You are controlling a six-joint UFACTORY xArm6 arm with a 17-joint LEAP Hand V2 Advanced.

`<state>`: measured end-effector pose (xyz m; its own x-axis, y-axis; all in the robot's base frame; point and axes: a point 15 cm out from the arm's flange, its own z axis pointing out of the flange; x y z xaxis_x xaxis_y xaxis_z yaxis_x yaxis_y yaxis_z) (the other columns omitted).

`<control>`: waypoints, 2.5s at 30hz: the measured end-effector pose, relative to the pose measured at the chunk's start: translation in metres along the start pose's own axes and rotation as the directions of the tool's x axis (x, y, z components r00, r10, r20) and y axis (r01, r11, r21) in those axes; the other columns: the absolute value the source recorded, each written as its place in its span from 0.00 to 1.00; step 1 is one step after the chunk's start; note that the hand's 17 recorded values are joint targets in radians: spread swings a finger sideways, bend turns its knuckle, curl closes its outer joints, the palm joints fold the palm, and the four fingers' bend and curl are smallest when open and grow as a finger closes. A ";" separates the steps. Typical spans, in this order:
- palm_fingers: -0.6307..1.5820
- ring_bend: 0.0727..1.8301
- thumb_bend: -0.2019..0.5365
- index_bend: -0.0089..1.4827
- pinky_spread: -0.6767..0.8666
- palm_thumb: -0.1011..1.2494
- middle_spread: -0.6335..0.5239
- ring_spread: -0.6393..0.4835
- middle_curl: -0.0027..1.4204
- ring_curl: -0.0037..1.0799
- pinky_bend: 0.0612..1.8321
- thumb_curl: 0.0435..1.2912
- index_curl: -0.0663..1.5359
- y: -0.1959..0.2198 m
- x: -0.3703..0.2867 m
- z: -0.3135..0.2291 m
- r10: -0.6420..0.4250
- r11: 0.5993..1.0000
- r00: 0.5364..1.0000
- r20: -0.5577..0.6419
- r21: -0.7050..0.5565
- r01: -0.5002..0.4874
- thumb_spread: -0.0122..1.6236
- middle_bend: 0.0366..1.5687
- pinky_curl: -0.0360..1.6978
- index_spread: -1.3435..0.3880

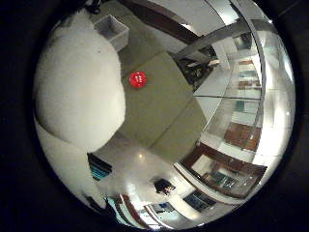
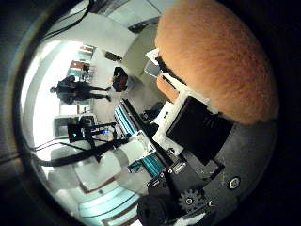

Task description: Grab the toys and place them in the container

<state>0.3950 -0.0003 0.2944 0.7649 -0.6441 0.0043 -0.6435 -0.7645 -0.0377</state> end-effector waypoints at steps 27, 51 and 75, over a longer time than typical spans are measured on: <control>0.80 0.68 0.26 0.82 0.30 0.82 0.48 0.35 0.47 0.81 0.73 0.52 0.51 -0.176 -0.179 0.009 -0.185 0.969 0.980 0.071 0.176 0.170 0.64 0.89 0.54 0.67; 0.80 0.69 0.25 0.82 0.30 0.81 0.48 0.35 0.46 0.81 0.73 0.53 0.51 -0.259 -0.129 0.047 -0.139 0.980 0.987 0.081 0.157 0.126 0.63 0.89 0.54 0.67; 0.33 0.48 0.24 0.31 0.38 0.55 0.44 0.42 0.29 0.48 0.50 0.32 0.36 -0.228 -0.066 0.048 -0.106 0.974 0.984 0.145 0.212 0.074 0.69 0.37 0.38 0.52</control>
<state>0.4931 0.2180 0.2544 0.8250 -0.5484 -0.1366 -0.5644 -0.7872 -0.2484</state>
